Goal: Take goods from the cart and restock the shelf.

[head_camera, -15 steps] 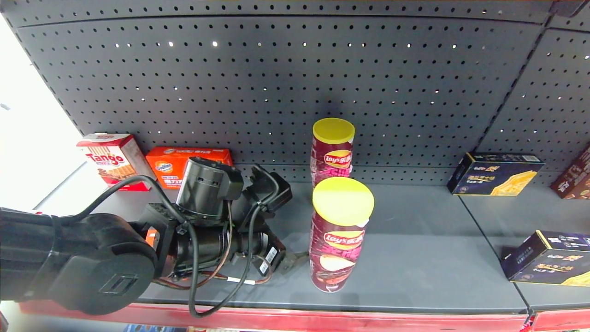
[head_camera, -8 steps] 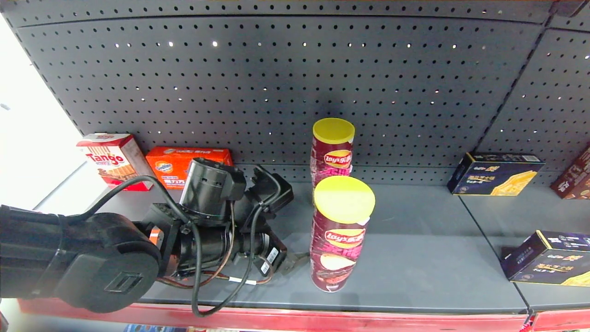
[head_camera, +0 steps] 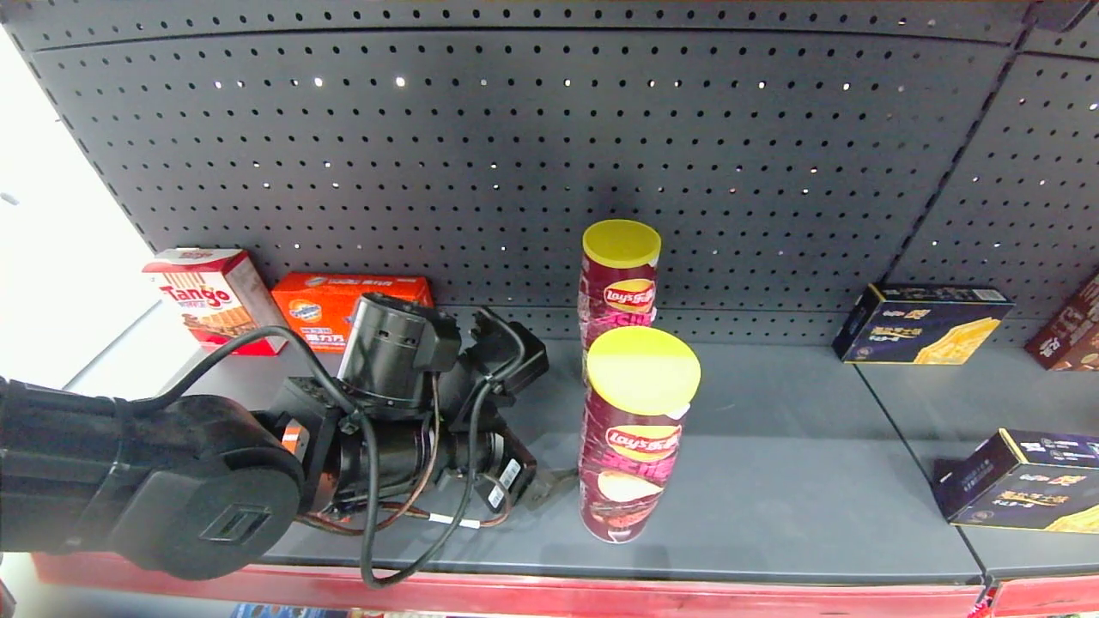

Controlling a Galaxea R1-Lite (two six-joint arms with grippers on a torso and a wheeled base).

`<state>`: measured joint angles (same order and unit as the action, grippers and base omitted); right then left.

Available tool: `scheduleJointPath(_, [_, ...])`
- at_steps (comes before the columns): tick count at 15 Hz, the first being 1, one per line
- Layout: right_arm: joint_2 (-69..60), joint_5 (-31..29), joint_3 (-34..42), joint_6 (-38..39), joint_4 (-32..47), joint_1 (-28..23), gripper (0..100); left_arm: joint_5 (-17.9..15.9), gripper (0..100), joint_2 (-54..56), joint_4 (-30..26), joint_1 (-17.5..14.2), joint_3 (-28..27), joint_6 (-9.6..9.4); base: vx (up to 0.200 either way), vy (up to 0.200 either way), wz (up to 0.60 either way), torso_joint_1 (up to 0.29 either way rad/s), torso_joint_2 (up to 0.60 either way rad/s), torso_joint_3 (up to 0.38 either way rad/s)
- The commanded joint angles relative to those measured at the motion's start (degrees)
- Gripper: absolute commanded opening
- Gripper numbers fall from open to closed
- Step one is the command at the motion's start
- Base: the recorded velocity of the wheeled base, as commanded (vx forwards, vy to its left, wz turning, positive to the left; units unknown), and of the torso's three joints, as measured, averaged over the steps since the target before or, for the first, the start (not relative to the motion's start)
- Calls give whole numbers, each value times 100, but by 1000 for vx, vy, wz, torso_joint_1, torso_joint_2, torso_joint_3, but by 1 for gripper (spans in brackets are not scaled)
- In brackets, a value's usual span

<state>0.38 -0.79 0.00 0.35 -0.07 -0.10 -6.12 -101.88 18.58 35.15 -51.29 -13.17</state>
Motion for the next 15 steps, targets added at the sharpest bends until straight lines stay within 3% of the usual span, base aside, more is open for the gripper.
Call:
scheduleJointPath(1, [6,0,0,0,-1,1,100,14,100,107,23,-43,84,7,0,0,0,0,0,0])
scheduleJointPath(7, [6,0,0,0,-1,1,100,41,100,1267,401,-421,426,104,0,0,0,0,0,0])
scheduleJointPath(10, [6,0,0,-9,-1,1,100,67,100,2796,410,-834,1305,148,0,0,0,0,0,0])
scheduleJointPath(14, [6,0,0,0,-1,1,100,586,100,4905,339,-966,2685,429,0,0,0,0,0,0])
scheduleJointPath(15, [6,0,0,0,-1,1,100,621,100,5573,304,-1273,3063,446,0,0,0,0,0,0])
